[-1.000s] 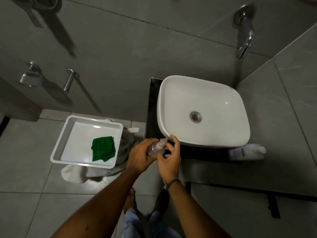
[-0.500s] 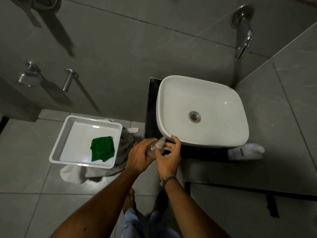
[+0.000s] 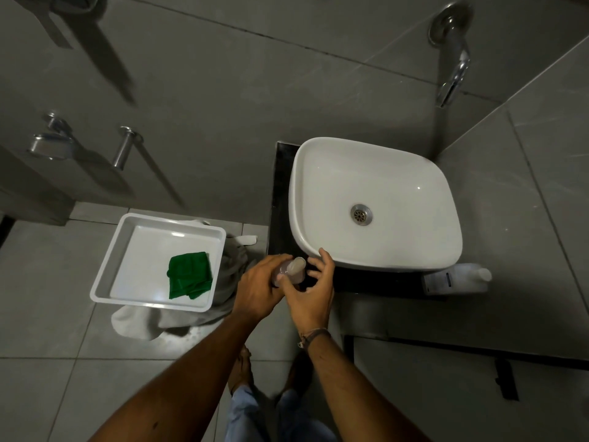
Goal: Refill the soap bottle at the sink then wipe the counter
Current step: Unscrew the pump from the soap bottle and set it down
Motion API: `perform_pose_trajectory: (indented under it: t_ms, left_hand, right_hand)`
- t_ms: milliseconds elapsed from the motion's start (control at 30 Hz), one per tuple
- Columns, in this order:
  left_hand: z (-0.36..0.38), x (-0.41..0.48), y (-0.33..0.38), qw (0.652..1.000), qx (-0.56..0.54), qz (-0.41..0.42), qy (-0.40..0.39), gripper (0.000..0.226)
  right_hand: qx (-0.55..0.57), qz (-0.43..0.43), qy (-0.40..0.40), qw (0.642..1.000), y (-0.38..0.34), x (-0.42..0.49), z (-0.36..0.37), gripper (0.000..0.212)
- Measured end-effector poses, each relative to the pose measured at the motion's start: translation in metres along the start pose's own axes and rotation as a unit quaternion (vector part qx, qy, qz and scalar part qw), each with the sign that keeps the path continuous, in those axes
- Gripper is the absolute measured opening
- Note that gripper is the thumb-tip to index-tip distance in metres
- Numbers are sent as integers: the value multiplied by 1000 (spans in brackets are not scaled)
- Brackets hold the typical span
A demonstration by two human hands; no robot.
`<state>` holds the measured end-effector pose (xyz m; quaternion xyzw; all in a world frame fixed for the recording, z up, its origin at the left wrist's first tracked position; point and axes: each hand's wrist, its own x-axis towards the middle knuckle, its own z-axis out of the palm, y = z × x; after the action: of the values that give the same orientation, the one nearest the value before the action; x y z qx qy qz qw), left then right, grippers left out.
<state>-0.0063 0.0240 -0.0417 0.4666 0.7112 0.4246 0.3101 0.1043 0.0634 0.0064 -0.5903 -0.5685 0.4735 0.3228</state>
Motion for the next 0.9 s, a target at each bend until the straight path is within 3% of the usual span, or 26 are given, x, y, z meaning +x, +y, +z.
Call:
perform_pose_trajectory:
  t_ms: [133,233,367,533,667,800,900]
  left_hand:
    - [2,2,-2,1000,3,-5,4,60]
    - [2,3,-3,1000,15,-6,-3,68]
    - [2,5,-5,999,28,-17,-5,71]
    - [4,11,-5,999,18,-29,-5,75]
    - [8,14,-7,999,22,-40,-3,82]
    - [9,12,-14,999,29,-32,-13,86]
    - [8,13,-17,999,38,-23,-13,78]
  right_hand:
    - [19,-3,36,999,-7,4,1,70]
    - [92,-20,48,994,-16,5,-16,62]
    - [154,-45,153,975,-33,16,-54,52]
    - [285,107,225,926,-15,27,-105,37]
    - [272,217,179,920,16,27,-106,22]
    - [300,328,186,876,30,50,-82,12]
    - [323,365,179,855,41,68,-64,28]
